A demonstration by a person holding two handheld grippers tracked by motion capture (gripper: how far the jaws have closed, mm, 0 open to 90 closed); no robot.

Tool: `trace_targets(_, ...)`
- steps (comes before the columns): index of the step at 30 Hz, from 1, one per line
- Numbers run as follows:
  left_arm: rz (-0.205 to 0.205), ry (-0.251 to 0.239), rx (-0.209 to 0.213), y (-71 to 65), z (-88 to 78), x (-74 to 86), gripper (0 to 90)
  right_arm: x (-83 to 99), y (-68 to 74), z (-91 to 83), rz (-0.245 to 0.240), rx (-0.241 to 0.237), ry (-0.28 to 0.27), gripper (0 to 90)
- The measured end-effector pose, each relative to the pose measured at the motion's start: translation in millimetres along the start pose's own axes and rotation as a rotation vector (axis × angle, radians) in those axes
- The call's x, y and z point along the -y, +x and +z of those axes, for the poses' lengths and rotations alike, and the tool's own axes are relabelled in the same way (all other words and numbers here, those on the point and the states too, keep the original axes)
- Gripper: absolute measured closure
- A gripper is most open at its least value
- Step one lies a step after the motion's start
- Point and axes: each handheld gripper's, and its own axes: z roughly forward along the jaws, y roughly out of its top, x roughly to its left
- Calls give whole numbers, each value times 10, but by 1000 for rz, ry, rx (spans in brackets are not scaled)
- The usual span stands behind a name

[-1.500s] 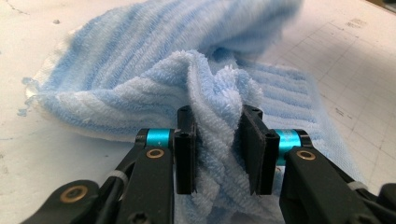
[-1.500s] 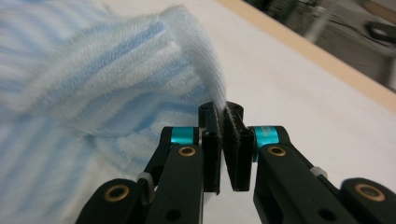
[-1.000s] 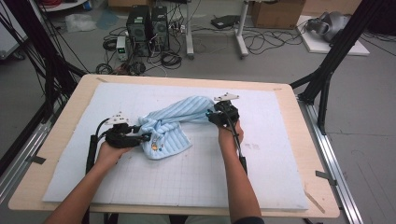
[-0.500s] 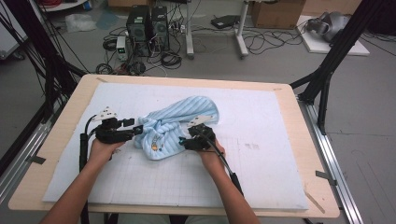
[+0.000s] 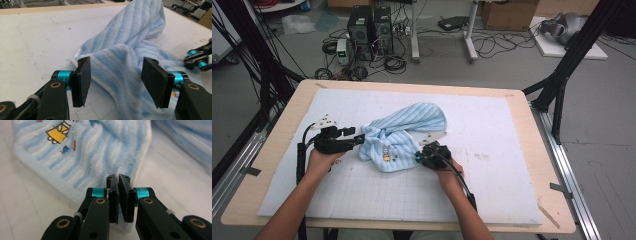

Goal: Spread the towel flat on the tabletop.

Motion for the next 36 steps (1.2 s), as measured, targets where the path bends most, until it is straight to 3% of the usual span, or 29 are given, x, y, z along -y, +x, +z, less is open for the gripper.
trace_targets(2, -1, 9, 0, -1, 13, 5, 405, 198, -63, -205, 35, 36, -10, 864)
trace_targets(4, -2, 10, 0, -7, 18, 7, 405, 236, -76, -258, 34, 49, -9, 864)
trace_targets(5, 2, 14, -1, -10, 20, 6, 404, 326, -102, -417, 31, 79, -5, 863)
trace_targets(7, 1, 12, -1, -21, 23, 5, 404, 365, -108, -488, 26, 95, -5, 863)
trace_targets(8, 2, 12, -2, -23, 24, 5, 404, 455, -115, -623, 23, 119, 1, 863)
trace_targets(12, 2, 17, -3, -23, 34, 13, 403, 625, -148, -787, 35, 169, 18, 864)
trace_targets(13, 5, 18, -4, -23, 38, 16, 403, 721, -180, -878, 46, 226, 46, 864)
trace_targets(15, 10, 23, -4, -30, 48, 19, 403, 776, -218, -958, 62, 287, 60, 860)
trace_targets(17, 14, 27, 1, -43, 62, 20, 403, 787, -237, -984, 73, 295, 51, 844)
trace_targets(20, 20, 27, 3, -61, 96, 24, 403, 774, -288, -1055, 132, 305, -40, 702)
trace_targets(23, 19, 28, 10, -75, 153, 13, 405, 698, -304, -1027, 128, 290, -109, 568)
trace_targets(26, 20, 17, 20, -95, 216, -43, 446, 555, -318, -881, 123, 268, -135, 493)
trace_targets(30, -16, 26, 37, -71, 385, -144, 442, 439, -333, -747, 111, 242, -143, 489)
trace_targets(36, -25, 66, 34, -62, 767, -309, 440, 423, -324, -687, 115, 222, -140, 489)
